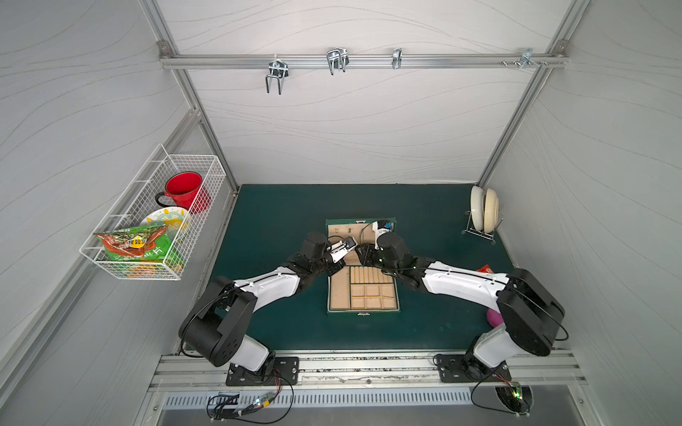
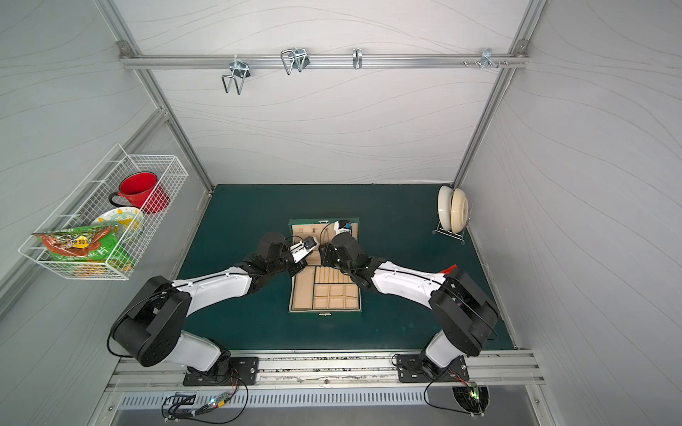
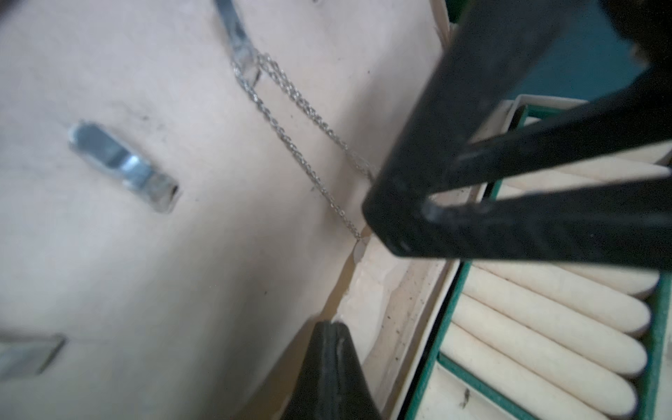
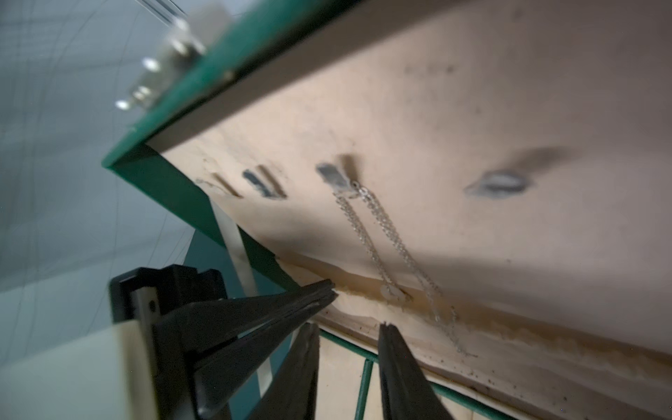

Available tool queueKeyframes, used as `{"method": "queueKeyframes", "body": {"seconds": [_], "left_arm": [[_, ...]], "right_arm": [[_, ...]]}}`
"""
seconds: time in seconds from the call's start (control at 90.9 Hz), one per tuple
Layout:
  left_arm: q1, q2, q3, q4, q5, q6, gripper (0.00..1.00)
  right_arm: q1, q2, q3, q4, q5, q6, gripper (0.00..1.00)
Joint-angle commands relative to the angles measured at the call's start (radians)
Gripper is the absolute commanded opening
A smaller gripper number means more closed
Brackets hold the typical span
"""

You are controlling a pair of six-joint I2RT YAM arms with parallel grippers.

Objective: Put jewelry chain into jewelry box
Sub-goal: Open the storage slot of the jewelry box, then adjust the necklace in the storage slot.

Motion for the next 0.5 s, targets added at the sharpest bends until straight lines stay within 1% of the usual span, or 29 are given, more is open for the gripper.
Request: {"method": "queueKeyframes", "body": {"seconds": [0.0,0.22,0.484], "left_arm": [[-0.002,0.005,-0.006,0.063,0.048,-0.008,0.0],[-0.002,0.007,-0.012,0.064,0.068,0.004,0.0],[-0.009,-0.004,-0.01,0.037,0.078,0.022,0.0]], "right_arm": [[0.01,0.038,0.032,0.049,0.089,0.014,0.32],[0.02,0.095,0.045,0.067,0.162,0.012,0.3],[0.025,0.142,0.073,0.088,0.162,0.003,0.27]]}}
